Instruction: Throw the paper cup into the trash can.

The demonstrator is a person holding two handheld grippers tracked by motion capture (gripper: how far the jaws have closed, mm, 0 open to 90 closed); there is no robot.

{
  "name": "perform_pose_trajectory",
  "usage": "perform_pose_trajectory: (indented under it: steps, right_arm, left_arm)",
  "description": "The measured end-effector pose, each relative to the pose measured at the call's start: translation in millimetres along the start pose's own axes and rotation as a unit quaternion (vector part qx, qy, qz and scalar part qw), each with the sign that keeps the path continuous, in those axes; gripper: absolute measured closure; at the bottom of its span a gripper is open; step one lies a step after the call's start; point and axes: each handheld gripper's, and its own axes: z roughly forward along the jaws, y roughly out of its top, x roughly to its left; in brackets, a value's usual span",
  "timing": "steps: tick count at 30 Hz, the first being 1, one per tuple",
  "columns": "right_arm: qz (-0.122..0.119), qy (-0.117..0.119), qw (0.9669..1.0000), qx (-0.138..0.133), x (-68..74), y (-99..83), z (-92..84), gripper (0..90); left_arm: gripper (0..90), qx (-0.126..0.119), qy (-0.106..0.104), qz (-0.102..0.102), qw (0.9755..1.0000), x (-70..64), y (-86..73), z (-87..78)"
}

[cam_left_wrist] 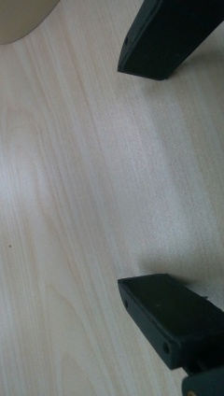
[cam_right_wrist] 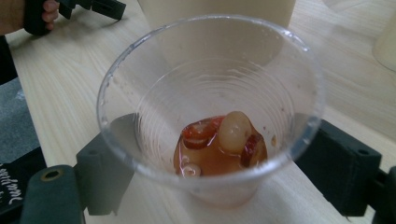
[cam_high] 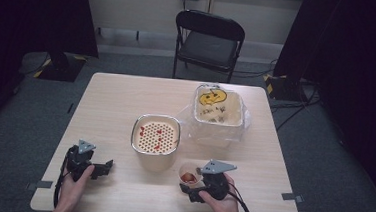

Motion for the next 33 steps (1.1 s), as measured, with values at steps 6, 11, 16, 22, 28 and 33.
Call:
perform_pose_trajectory:
  steps: [6,11,16,22,28,33]
  right_arm:
    - [-0.005,-0.004,1.0,0.0,1.9,2.6,9.3,23.1]
    - [-0.01,-0.007,0.9999,0.001,2.3,3.5,11.2,31.7]
    - [-0.009,-0.013,0.9999,0.0,0.5,4.2,9.0,34.5]
    - [-0.003,-0.012,0.9999,-0.012,-3.4,8.6,-0.1,35.5]
    - [0.004,-0.015,0.9995,-0.029,-7.3,15.2,-10.6,36.0]
    - [0.006,-0.016,0.9989,-0.044,-10.4,22.7,-21.5,36.6]
  left_arm:
    - [0.0,0.0,0.0,0.0,1.0,0.0,0.0,0.0]
    - [0.0,0.0,0.0,0.0,1.0,0.0,0.0,0.0]
    - [0.0,0.0,0.0,0.0,1.0,0.0,0.0,0.0]
    - [0.0,0.0,0.001,0.0,1.0,0.0,0.0,0.0]
    - [0.0,0.0,0.0,0.0,1.0,0.1,0.0,-0.1]
    - [0.0,0.0,0.0,0.0,1.0,-0.1,0.0,0.0]
